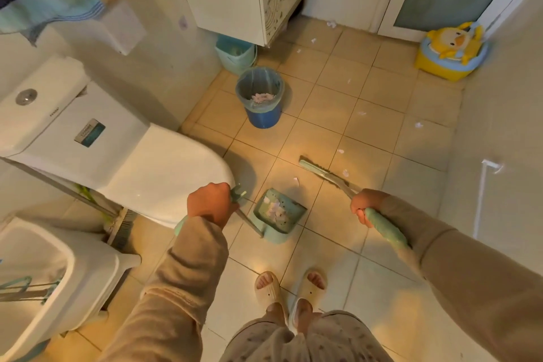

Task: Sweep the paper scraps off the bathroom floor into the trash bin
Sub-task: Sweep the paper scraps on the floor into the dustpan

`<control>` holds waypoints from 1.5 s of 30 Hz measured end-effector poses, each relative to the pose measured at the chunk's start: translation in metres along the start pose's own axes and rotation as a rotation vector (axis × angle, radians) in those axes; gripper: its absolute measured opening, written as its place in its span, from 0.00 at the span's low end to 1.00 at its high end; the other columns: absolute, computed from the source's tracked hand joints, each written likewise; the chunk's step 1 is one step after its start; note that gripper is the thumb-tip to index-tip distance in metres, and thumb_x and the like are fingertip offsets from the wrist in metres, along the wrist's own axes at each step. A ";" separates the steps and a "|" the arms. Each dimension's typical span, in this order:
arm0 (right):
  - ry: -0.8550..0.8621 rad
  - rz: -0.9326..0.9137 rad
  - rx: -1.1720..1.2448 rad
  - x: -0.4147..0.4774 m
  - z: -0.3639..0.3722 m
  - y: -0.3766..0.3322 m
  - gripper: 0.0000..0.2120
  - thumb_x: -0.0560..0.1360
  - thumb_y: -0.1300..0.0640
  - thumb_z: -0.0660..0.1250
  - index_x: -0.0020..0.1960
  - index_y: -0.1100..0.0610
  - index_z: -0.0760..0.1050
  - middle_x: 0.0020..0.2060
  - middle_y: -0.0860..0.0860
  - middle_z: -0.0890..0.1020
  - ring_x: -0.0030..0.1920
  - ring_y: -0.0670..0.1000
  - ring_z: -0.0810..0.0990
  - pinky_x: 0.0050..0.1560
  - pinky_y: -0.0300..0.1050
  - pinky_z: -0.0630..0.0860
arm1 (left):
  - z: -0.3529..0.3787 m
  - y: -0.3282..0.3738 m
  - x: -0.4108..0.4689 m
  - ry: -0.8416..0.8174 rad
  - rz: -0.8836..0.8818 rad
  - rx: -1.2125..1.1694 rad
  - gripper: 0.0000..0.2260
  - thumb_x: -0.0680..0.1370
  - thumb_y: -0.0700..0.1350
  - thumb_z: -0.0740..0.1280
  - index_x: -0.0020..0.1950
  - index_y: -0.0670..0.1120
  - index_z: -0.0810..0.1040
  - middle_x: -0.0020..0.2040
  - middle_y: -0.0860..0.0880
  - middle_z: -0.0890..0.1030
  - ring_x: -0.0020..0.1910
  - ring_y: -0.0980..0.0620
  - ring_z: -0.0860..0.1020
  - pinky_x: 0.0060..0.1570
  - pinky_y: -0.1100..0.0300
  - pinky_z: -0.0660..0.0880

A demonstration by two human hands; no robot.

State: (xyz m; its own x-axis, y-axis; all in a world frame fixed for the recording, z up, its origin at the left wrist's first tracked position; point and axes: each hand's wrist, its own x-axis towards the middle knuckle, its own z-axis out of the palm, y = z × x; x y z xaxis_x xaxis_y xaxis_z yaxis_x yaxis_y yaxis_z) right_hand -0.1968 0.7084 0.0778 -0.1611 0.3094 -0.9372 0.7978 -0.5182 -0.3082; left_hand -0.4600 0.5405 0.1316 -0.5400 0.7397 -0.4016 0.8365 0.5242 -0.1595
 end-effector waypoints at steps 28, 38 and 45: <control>0.011 0.148 0.113 -0.047 0.036 0.031 0.13 0.75 0.68 0.56 0.33 0.60 0.64 0.12 0.51 0.69 0.11 0.46 0.67 0.17 0.28 0.65 | -0.004 -0.011 0.002 0.010 0.101 -0.001 0.15 0.78 0.53 0.61 0.58 0.44 0.76 0.55 0.45 0.81 0.53 0.45 0.80 0.49 0.56 0.75; 0.135 0.063 -0.233 -0.030 0.104 0.037 0.15 0.76 0.65 0.56 0.30 0.58 0.62 0.28 0.53 0.67 0.27 0.48 0.64 0.24 0.36 0.66 | 0.003 -0.011 -0.007 0.009 0.128 -0.034 0.13 0.79 0.50 0.62 0.58 0.44 0.77 0.56 0.43 0.81 0.54 0.43 0.80 0.51 0.55 0.76; -0.038 0.239 -0.111 -0.058 0.062 0.049 0.17 0.76 0.68 0.54 0.30 0.58 0.61 0.11 0.50 0.66 0.11 0.45 0.65 0.18 0.27 0.61 | 0.000 -0.011 -0.001 0.028 0.136 -0.010 0.13 0.79 0.49 0.62 0.59 0.44 0.76 0.56 0.44 0.81 0.55 0.44 0.79 0.51 0.55 0.75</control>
State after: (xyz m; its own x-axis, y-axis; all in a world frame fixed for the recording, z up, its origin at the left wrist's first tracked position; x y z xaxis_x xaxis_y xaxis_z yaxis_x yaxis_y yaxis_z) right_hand -0.1846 0.6153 0.1072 0.0197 0.1570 -0.9874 0.8744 -0.4816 -0.0591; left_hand -0.4685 0.5337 0.1333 -0.4238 0.8158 -0.3935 0.9015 0.4221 -0.0959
